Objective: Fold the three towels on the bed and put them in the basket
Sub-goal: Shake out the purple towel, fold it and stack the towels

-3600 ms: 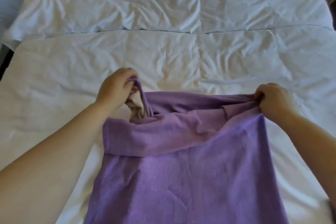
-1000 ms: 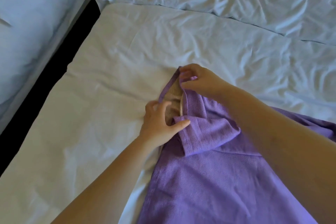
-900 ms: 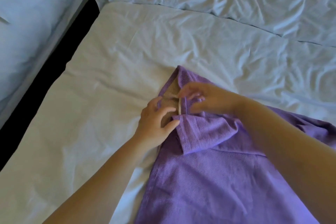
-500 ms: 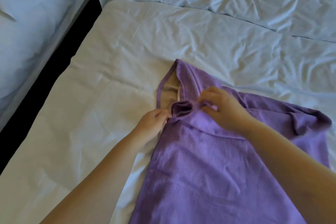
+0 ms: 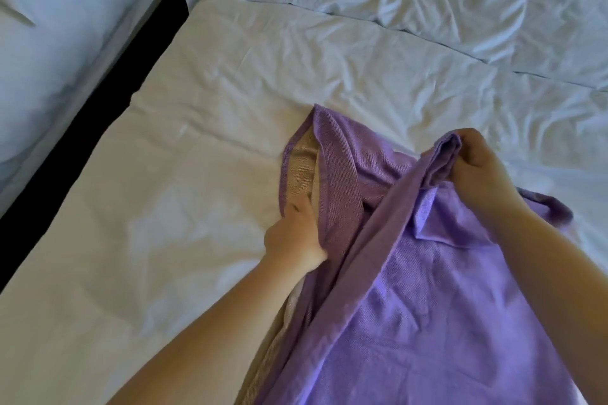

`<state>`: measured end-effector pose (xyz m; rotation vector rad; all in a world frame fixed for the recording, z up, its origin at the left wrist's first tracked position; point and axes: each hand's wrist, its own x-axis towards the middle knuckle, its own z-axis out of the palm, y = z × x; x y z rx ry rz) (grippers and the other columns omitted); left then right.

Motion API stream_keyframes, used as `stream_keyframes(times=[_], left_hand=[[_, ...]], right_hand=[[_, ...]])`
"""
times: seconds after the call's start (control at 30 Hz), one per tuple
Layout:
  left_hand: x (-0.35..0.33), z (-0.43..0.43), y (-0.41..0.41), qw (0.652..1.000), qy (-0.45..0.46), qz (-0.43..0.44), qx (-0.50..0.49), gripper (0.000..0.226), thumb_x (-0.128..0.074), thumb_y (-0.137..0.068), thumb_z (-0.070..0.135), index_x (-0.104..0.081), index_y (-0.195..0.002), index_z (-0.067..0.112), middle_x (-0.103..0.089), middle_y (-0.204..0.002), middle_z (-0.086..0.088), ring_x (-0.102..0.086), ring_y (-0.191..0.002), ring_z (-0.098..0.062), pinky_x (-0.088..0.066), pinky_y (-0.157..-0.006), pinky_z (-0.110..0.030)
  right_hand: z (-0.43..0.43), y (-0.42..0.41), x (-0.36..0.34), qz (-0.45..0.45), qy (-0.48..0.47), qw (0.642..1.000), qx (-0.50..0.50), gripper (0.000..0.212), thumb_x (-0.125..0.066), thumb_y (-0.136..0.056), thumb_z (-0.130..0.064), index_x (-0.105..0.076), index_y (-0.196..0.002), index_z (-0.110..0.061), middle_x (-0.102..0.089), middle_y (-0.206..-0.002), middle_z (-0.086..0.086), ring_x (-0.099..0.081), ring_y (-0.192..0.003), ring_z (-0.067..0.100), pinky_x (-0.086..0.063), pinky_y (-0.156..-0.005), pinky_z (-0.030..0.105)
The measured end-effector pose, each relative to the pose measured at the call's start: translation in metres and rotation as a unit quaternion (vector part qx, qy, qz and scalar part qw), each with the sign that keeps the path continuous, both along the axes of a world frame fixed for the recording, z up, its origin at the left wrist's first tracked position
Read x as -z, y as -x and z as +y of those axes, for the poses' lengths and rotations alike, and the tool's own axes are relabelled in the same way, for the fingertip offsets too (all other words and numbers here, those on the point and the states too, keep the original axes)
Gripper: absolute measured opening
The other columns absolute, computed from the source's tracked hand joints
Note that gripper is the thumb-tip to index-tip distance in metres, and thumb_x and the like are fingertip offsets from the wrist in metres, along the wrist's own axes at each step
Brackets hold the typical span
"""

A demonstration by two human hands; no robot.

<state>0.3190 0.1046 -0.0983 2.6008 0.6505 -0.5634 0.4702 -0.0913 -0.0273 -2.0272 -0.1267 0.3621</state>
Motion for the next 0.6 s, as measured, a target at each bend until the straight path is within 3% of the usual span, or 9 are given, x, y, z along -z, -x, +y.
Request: stream_keyframes(times=[0.1,0.13,0.27,0.33,0.37,0.43,0.53,0.6], left_hand=[[0.005,0.019,0.01,0.992,0.025,-0.097,-0.074,0.053,-0.065,-0.08,0.022,-0.035,-0.123,0.013,-0.056,-0.088,-0.001,-0.059,-0.076,-0.027,-0.04,-0.06,-0.032],[0.006,0.029,0.014,0.983,0.047,-0.128,-0.124,0.043,-0.06,-0.082,0.017,-0.039,-0.119,0.013,-0.059,-0.087,-0.001,-0.061,-0.079,-0.028,-0.041,-0.062,-0.032],[0.017,0.055,0.02,0.954,0.123,-0.145,-0.233,0.019,-0.053,-0.085,0.011,-0.052,-0.103,0.015,-0.06,-0.087,0.006,-0.061,-0.091,-0.026,-0.039,-0.071,-0.026],[0.022,0.056,0.016,0.948,0.154,-0.114,-0.254,0.01,-0.058,-0.086,0.027,-0.052,-0.091,0.021,-0.058,-0.082,0.011,-0.06,-0.088,-0.022,-0.037,-0.068,-0.025],[0.025,0.056,0.014,0.944,0.182,-0.106,-0.254,0.017,-0.062,-0.084,0.037,-0.053,-0.088,0.023,-0.059,-0.081,0.013,-0.06,-0.083,-0.017,-0.037,-0.063,-0.023],[0.03,0.058,0.008,0.939,0.22,-0.125,-0.235,0.025,-0.069,-0.079,0.043,-0.056,-0.09,0.025,-0.063,-0.082,0.014,-0.062,-0.079,-0.009,-0.039,-0.058,-0.016],[0.033,0.067,-0.017,0.937,0.157,-0.212,-0.229,0.031,-0.071,-0.081,0.034,-0.06,-0.106,0.019,-0.064,-0.106,-0.001,-0.063,-0.093,-0.018,-0.051,-0.08,-0.028],[0.027,0.071,-0.045,0.921,0.182,-0.243,-0.242,0.038,-0.069,-0.084,0.034,-0.06,-0.116,0.015,-0.061,-0.118,-0.006,-0.062,-0.092,-0.015,-0.049,-0.083,-0.018]], right_hand=[[0.019,-0.004,0.006,-0.037,0.025,0.999,-0.009,0.032,-0.041,-0.087,0.004,-0.053,-0.091,-0.025,-0.063,-0.085,-0.002,-0.059,-0.072,-0.005,-0.047,-0.072,0.011],[0.028,-0.007,0.009,-0.05,0.035,0.998,-0.015,0.029,-0.043,-0.087,0.002,-0.054,-0.092,-0.023,-0.06,-0.083,-0.006,-0.056,-0.067,-0.01,-0.043,-0.066,0.007],[0.076,-0.024,0.033,-0.072,0.068,0.994,-0.051,0.018,-0.047,-0.089,-0.005,-0.059,-0.102,-0.012,-0.06,-0.089,0.0,-0.054,-0.082,0.015,-0.035,-0.068,0.017],[0.099,-0.034,0.048,-0.072,0.093,0.992,-0.052,0.017,-0.049,-0.091,-0.01,-0.06,-0.105,-0.01,-0.059,-0.092,0.001,-0.051,-0.086,0.016,-0.033,-0.072,0.019],[0.108,-0.038,0.054,-0.068,0.109,0.99,-0.049,0.017,-0.049,-0.092,-0.013,-0.06,-0.105,-0.01,-0.058,-0.093,0.001,-0.05,-0.086,0.017,-0.033,-0.073,0.021],[0.121,-0.048,0.065,-0.049,0.136,0.988,-0.06,0.016,-0.048,-0.093,-0.016,-0.061,-0.102,-0.013,-0.059,-0.093,0.002,-0.052,-0.087,0.02,-0.035,-0.073,0.024],[0.133,-0.058,0.074,-0.026,0.177,0.974,-0.138,0.022,-0.045,-0.096,-0.019,-0.064,-0.103,-0.011,-0.064,-0.101,0.007,-0.056,-0.095,0.027,-0.042,-0.079,0.03],[0.134,-0.059,0.074,-0.021,0.159,0.974,-0.163,0.026,-0.044,-0.097,-0.019,-0.065,-0.109,-0.011,-0.064,-0.106,0.007,-0.056,-0.092,0.024,-0.042,-0.079,0.028]])
